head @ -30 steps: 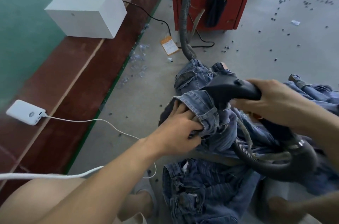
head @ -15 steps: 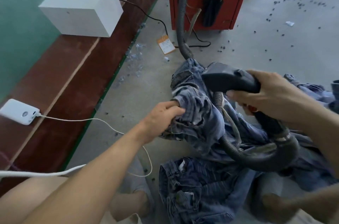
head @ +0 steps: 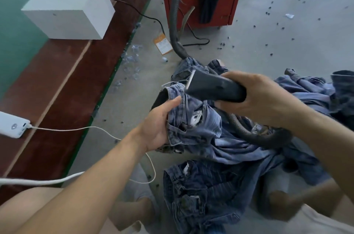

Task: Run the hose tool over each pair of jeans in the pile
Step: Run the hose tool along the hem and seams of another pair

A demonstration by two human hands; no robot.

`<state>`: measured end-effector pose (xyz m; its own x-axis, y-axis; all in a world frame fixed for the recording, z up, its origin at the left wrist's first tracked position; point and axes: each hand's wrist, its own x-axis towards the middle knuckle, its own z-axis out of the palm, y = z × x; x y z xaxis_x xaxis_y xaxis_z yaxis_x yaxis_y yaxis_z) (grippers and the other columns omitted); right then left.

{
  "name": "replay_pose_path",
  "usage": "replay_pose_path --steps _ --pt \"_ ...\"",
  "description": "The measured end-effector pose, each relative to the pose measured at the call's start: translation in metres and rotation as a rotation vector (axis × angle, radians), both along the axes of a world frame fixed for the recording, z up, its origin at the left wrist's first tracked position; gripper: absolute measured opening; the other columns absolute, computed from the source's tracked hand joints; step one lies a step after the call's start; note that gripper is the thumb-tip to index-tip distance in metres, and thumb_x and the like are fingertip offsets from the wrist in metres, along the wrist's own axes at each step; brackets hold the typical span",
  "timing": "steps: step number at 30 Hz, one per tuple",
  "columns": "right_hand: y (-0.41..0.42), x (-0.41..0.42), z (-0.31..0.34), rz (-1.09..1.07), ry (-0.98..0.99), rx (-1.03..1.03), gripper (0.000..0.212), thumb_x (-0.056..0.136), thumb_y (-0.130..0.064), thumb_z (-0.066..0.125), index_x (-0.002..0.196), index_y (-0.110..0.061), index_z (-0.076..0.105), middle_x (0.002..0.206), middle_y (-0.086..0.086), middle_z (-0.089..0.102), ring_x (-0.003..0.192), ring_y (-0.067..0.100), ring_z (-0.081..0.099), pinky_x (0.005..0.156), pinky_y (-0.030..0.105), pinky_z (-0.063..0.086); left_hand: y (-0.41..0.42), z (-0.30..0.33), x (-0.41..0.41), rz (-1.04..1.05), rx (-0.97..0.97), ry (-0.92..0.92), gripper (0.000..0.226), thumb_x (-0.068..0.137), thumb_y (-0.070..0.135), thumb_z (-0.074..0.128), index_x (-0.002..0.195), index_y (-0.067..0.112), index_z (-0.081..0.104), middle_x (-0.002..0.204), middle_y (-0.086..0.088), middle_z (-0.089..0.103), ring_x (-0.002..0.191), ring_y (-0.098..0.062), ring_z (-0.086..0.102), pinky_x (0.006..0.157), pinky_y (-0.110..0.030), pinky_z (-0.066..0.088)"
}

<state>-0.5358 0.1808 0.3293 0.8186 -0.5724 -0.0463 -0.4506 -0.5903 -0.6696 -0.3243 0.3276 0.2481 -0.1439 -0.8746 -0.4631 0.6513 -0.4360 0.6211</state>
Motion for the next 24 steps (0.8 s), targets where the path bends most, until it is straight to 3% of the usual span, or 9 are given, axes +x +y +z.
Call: replay_pose_path --steps 3,7,11,13,16,19,21,24 --pt "-0.018 -0.008 0.008 -0.050 0.049 -0.039 0.030 0.081 -0.046 0.079 0.100 -0.053 0.057 0.086 -0.038 0.061 0.073 -0.010 0.061 0.056 0.017 0.040 -0.002 -0.003 0.003 0.096 0.011 0.024 0.046 0.110 0.031 0.039 0.146 0.005 0.054 0.145 -0.022 0.057 0.132 -0.040 0.057 0.100 -0.050 0.055" --pt "-0.018 -0.018 0.002 0.038 0.212 -0.135 0.035 0.079 -0.046 0.077 0.107 -0.052 0.058 0.090 -0.047 0.057 0.081 -0.022 0.054 0.060 0.006 0.040 -0.005 -0.001 0.004 0.133 -0.001 0.122 0.057 0.112 0.039 0.026 0.149 0.001 0.048 0.148 -0.021 0.055 0.137 -0.037 0.054 0.106 -0.047 0.052" --pt "0.009 -0.007 -0.009 0.194 0.291 -0.110 0.042 0.079 -0.046 0.071 0.118 -0.053 0.058 0.087 -0.027 0.067 0.081 -0.004 0.062 0.064 0.014 0.047 -0.008 -0.001 -0.004 0.099 -0.013 0.152 0.064 0.111 0.046 0.023 0.151 0.000 0.043 0.150 -0.023 0.051 0.139 -0.037 0.051 0.109 -0.047 0.049" --pt "0.021 0.003 -0.017 0.216 0.266 -0.117 0.039 0.082 -0.043 0.072 0.119 -0.047 0.060 0.089 -0.018 0.070 0.079 0.006 0.063 0.071 0.025 0.052 -0.010 -0.001 -0.011 0.059 0.006 0.107 0.068 0.110 0.050 0.027 0.148 -0.001 0.048 0.147 -0.024 0.055 0.136 -0.035 0.055 0.107 -0.045 0.052" --pt "0.025 0.012 -0.018 0.198 0.137 -0.056 0.034 0.082 -0.040 0.076 0.114 -0.042 0.064 0.088 -0.020 0.070 0.083 0.001 0.062 0.073 0.016 0.047 -0.013 0.001 -0.014 0.042 0.010 0.117 0.078 0.104 0.062 0.030 0.130 -0.002 0.067 0.132 -0.023 0.066 0.121 -0.032 0.066 0.098 -0.041 0.056" --pt "0.009 0.006 -0.008 0.127 0.122 -0.037 0.031 0.081 -0.041 0.078 0.105 -0.048 0.060 0.085 -0.035 0.064 0.083 -0.017 0.057 0.069 0.004 0.042 -0.015 0.007 -0.009 0.101 -0.037 0.130 0.089 0.102 0.071 0.017 0.148 0.002 0.049 0.147 -0.024 0.054 0.135 -0.038 0.054 0.115 -0.050 0.041" --pt "-0.002 -0.002 -0.003 0.126 0.225 -0.064 0.030 0.081 -0.043 0.077 0.106 -0.050 0.061 0.091 -0.036 0.062 0.085 -0.015 0.057 0.063 0.009 0.043 -0.017 0.007 -0.007 0.123 -0.062 0.162 0.094 0.100 0.075 0.013 0.156 0.003 0.037 0.156 -0.025 0.044 0.145 -0.041 0.041 0.124 -0.055 0.024" --pt "0.003 -0.002 -0.007 0.188 0.318 -0.071 0.033 0.080 -0.044 0.077 0.110 -0.047 0.064 0.084 -0.023 0.067 0.084 -0.007 0.059 0.064 0.016 0.045 -0.017 0.004 -0.011 0.094 -0.092 0.168 0.098 0.098 0.078 0.010 0.157 0.002 0.033 0.158 -0.026 0.040 0.148 -0.041 0.037 0.126 -0.056 0.020"
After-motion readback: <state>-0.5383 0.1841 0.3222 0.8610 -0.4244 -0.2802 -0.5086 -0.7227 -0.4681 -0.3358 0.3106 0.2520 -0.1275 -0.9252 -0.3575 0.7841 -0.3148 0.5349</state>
